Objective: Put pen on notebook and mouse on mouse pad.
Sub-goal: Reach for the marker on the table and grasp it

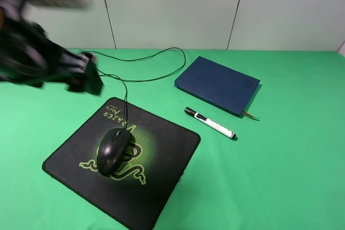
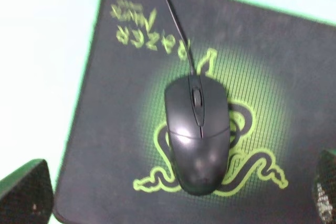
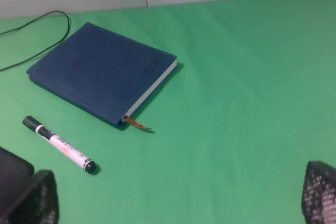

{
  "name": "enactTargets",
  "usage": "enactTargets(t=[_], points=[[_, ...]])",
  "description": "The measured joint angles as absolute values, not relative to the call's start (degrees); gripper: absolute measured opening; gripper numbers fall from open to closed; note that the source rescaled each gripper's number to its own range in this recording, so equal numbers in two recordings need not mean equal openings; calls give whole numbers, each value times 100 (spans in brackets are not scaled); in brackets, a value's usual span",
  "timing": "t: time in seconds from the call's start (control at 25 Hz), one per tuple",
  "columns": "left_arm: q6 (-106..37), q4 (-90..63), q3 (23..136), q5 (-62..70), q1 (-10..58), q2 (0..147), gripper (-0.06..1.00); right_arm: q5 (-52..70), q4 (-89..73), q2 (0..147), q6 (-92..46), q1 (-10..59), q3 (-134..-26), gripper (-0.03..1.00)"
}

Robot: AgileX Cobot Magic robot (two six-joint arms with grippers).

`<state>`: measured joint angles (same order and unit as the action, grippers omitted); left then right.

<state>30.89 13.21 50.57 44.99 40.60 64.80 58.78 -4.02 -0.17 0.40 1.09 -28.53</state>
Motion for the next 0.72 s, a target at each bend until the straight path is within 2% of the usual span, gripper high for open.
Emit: enactTargets(t=[0.48,0.72], points=[[2134,1179,5051,6803,4018,4514,100,5878,-402,-17,40,109,-2853,100],[1615,880,4681,6803,3113,3736,100,5878,-402,-17,40,109,-2853,100]])
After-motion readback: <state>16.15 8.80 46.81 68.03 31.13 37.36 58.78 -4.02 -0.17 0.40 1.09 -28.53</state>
